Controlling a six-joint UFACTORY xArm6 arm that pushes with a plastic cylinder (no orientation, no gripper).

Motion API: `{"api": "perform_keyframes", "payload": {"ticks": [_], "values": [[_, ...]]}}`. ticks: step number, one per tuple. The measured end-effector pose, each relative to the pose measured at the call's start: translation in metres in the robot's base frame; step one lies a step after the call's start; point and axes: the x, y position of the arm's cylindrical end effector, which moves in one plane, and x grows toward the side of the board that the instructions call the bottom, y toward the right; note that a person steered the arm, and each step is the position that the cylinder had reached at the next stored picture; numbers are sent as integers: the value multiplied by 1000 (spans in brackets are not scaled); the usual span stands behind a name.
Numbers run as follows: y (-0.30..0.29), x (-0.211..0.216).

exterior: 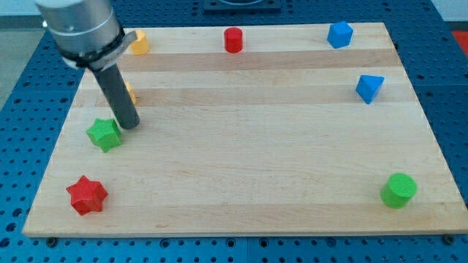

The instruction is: Move the yellow heart parallel left of the blue triangle

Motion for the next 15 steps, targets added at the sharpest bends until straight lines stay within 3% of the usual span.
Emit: {"api": "perform_keyframes", "payload": {"ticks": [3, 11, 15], "values": [[-45, -15], [-66, -52], [43, -63]]}}
